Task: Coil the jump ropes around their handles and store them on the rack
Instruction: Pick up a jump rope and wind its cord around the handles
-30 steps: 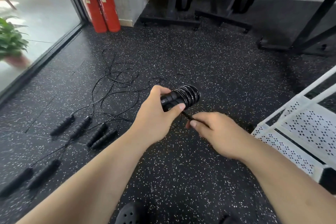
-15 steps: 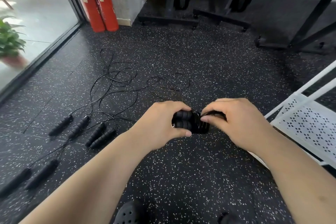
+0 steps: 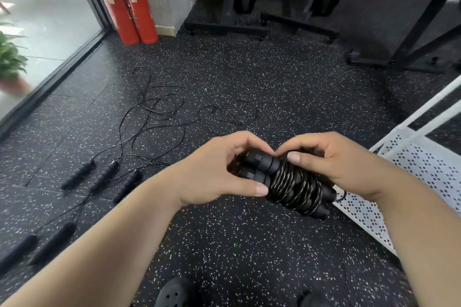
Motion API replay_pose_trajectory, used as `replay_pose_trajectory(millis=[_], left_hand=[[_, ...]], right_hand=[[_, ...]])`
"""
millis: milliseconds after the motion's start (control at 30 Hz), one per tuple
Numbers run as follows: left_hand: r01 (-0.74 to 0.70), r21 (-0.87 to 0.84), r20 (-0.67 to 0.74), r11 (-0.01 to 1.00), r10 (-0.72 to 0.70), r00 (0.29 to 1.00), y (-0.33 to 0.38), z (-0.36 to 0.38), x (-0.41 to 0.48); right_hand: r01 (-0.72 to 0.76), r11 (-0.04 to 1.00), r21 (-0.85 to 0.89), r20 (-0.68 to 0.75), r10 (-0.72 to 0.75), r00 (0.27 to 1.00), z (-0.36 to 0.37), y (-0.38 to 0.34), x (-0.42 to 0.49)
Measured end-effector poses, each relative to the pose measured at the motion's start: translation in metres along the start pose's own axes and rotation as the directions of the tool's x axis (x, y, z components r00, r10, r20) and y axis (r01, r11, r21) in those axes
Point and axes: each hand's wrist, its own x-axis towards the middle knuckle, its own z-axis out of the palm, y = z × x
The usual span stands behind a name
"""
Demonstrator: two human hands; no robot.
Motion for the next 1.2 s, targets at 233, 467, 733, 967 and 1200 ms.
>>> replay_pose_trajectory(millis=[233, 467, 733, 967, 1200], left_hand=[[-0.03, -0.398, 0.118, 0.917, 0.083, 0.99, 0.001, -0.001, 0.0], [-0.089, -0.508, -0.126, 0.857, 0.028, 0.992, -0.004, 0.01, 0.008], [0.019, -0.104, -0.636, 0.994, -0.081, 0.767, -0.015, 0.009, 0.015], [0.286, 0.363, -0.606, 0.887, -0.008, 0.795, -0.018, 0.008, 0.017], [0.265, 0.471, -0.435, 0.842, -0.039, 0.9, -0.02, 0.014, 0.018]], right_hand=[[0.033, 0.975, 0.221, -0.123, -0.005, 0.992, 0.005, -0.006, 0.003], [-0.173, 0.97, 0.171, -0.335, 0.222, 0.916, 0.055, 0.016, 0.017], [-0.146, 0.984, 0.099, -0.094, 0.155, 0.983, 0.077, -0.003, 0.022], [-0.13, 0.856, -0.5, -0.097, 0.094, 0.991, 0.074, -0.011, 0.012], [-0.071, 0.693, -0.717, -0.219, -0.128, 0.967, 0.062, -0.014, 0.012]])
